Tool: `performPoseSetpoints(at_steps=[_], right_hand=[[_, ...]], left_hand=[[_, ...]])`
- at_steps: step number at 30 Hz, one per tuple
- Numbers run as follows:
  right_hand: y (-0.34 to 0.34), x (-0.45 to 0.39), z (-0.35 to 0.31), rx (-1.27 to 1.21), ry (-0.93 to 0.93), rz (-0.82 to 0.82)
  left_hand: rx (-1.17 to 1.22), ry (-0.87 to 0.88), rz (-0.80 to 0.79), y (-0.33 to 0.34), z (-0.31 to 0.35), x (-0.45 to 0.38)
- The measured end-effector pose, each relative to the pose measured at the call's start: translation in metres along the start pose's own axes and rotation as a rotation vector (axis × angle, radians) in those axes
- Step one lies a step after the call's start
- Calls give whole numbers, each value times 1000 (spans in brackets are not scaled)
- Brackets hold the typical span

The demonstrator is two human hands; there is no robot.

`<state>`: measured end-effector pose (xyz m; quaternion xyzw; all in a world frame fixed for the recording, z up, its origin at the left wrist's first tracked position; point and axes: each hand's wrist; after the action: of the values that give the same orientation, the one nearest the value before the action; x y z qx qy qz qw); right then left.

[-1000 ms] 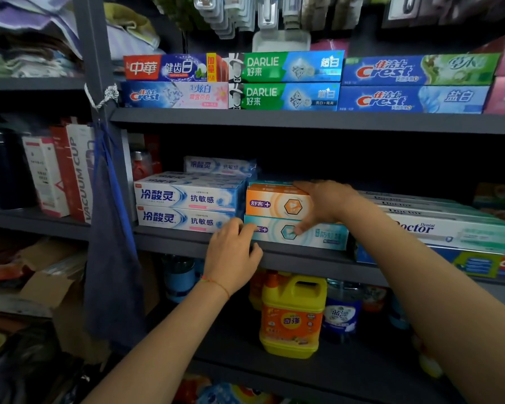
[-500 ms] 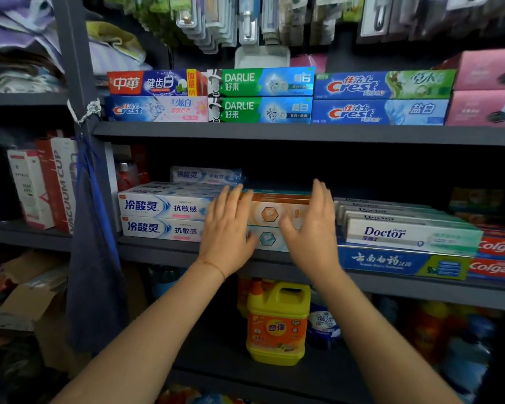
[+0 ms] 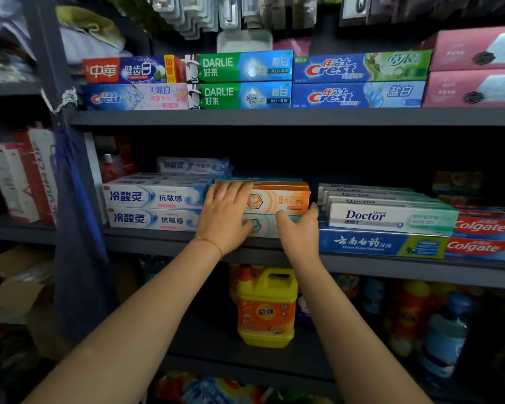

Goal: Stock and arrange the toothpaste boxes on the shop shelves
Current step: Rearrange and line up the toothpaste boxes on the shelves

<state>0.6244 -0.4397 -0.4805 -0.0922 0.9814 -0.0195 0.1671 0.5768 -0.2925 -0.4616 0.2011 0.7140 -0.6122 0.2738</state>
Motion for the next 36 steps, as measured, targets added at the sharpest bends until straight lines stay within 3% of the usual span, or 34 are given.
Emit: performPoseSetpoints(at_steps=[6, 16, 36], right_hand=[[-3, -11, 1, -15, 34, -11], [4, -15, 5, -33, 31, 37], [21, -18, 5, 42, 21, 65]], left_hand=[[161, -284, 10, 13, -7, 36], [279, -444, -4, 27, -9, 60], [294, -420, -21, 29, -10, 63]])
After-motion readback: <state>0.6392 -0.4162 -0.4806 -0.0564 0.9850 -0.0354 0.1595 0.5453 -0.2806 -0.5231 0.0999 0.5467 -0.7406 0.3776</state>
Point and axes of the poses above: each hand's wrist, its own x-axis away from the middle knuckle, its own y-axis out of the palm, z = x × y, and after that the axes turned 7 degrees about -z, right-handed
